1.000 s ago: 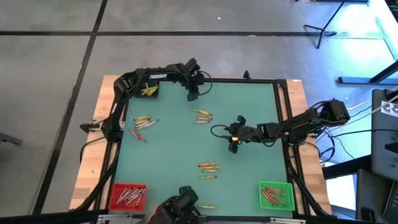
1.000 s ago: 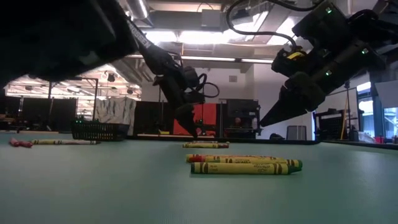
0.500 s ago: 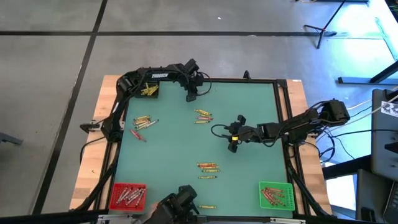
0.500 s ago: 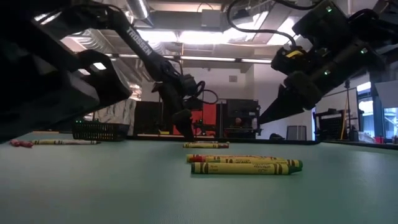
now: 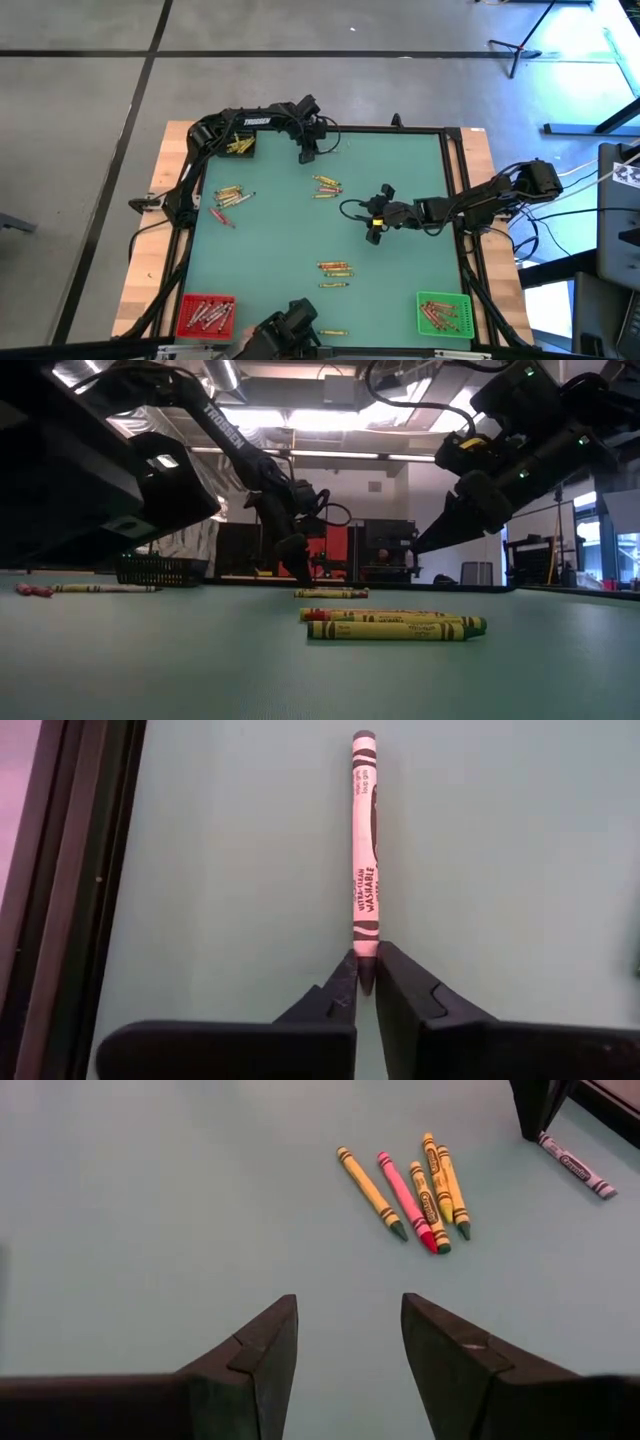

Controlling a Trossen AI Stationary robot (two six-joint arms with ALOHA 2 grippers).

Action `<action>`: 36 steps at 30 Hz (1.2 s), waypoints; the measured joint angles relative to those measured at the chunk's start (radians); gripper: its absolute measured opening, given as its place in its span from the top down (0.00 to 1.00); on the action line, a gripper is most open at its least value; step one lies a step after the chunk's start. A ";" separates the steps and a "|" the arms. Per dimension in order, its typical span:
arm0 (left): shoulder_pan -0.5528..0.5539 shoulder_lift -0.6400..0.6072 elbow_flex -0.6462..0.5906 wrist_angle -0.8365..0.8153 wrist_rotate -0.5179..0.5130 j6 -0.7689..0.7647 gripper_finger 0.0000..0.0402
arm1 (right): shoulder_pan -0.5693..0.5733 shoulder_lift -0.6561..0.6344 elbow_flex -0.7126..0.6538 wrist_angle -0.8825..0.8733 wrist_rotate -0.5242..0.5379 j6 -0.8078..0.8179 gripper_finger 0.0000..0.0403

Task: Sort crayons
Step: Put the top black crayon into the red bin

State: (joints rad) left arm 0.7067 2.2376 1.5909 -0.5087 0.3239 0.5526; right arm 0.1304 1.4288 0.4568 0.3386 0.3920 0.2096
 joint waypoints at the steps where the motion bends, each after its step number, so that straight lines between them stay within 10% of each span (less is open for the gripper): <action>1: 0.000 0.000 0.000 0.000 -0.005 0.000 0.99 | 0.000 0.000 0.000 0.000 0.000 0.000 0.56; 26: -0.209 -0.293 -0.010 -0.482 -0.269 -0.160 0.99 | 0.000 0.000 0.001 0.001 -0.045 0.003 0.56; 36: -0.433 -0.589 -0.254 -0.523 -0.325 -0.406 1.00 | 0.000 0.003 0.001 0.009 -0.046 0.062 0.56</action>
State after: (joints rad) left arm 0.2741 1.6483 1.3368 -1.0313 -0.0015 0.1469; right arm 0.1307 1.4320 0.4576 0.3476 0.3462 0.2712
